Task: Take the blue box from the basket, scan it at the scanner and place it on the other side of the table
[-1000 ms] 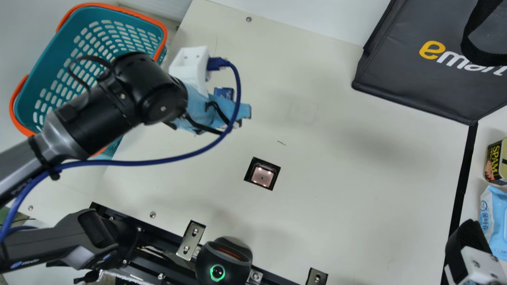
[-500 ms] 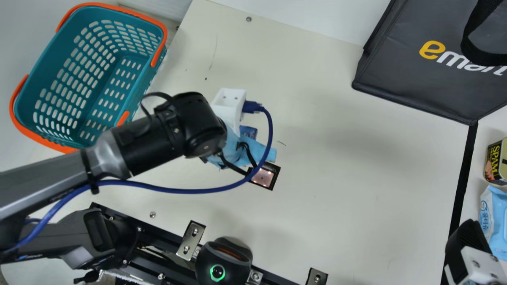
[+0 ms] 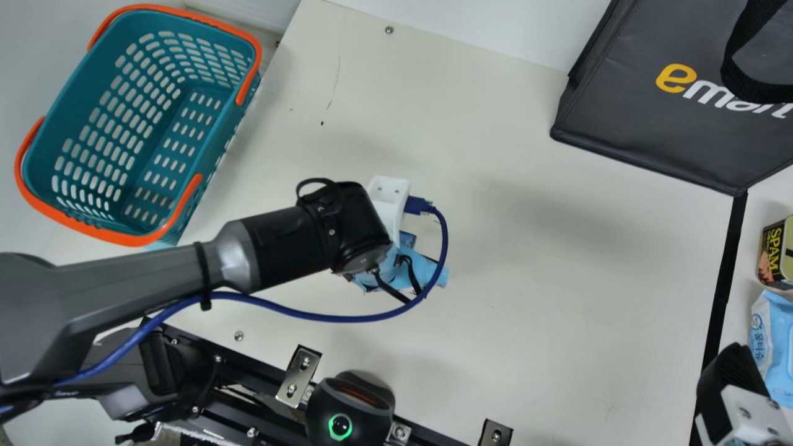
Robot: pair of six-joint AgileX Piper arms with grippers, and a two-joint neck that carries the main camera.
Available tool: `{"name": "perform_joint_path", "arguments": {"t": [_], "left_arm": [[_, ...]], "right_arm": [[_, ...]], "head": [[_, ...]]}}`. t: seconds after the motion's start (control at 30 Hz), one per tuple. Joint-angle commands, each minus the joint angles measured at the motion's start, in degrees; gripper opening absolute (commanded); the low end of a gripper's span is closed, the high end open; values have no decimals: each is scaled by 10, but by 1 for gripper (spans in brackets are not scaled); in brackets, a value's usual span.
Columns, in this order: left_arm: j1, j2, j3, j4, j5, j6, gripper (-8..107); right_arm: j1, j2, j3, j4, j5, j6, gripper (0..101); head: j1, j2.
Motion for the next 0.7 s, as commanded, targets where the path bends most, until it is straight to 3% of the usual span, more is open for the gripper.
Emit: {"name": "perform_joint_path", "arguments": {"t": [0.0,0.67], "left_arm": [[-4,6,2,-1,-4,1,-8],[-40,49,17,-3,-44,-6,-8]], "right_arm": [[0,0,0,0,0,0,95],[0,0,0,0,0,0,95]], "head": [[-17,1],[-17,1]]}}
